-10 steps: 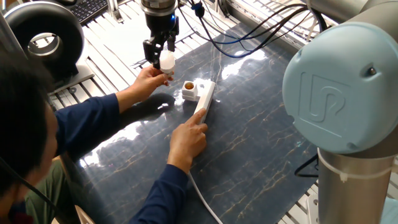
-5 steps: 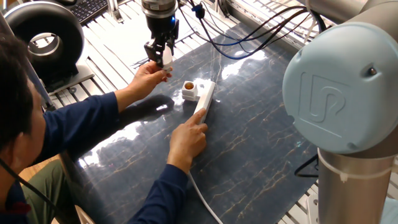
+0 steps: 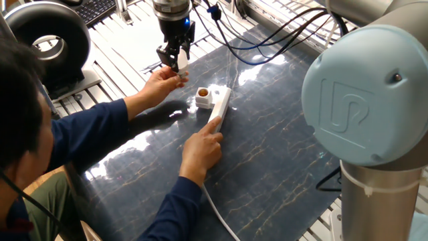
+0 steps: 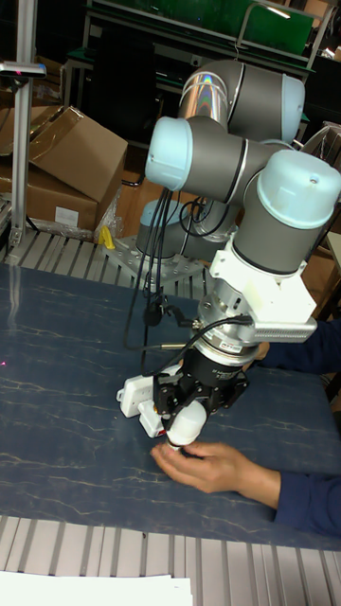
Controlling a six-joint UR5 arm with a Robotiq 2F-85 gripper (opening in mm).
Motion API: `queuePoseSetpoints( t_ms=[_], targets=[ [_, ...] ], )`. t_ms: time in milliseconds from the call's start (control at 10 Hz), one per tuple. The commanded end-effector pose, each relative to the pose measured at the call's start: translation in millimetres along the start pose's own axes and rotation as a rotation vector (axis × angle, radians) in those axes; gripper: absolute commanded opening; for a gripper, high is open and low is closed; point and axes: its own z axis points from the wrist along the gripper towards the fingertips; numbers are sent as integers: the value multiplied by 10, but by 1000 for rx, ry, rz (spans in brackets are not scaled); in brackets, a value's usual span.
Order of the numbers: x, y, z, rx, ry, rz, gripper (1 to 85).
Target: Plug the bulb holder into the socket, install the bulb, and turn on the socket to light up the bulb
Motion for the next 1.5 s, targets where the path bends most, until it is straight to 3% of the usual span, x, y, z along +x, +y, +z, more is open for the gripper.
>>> queuePoseSetpoints(
  t_ms=[0, 300, 500, 600, 700, 800, 900, 1000, 1200, 1400],
  targets=[
    [101, 73, -63, -46, 27, 7, 10],
    [134, 77, -143, -47, 15, -18, 10],
    [170, 48, -220, -20, 11, -155, 10],
    [218, 100, -275, -24, 26, -201, 10],
    [311, 69, -336, 0, 55, -293, 10],
    [347, 66, -377, 8, 57, -358, 10],
    [354, 136, -401, -15, 44, -387, 10],
    [351, 116, -411, -6, 39, -452, 10],
    [304, 37, -426, 30, 26, -684, 10],
    [190, 48, -443, 62, -14, -882, 10]
  ],
)
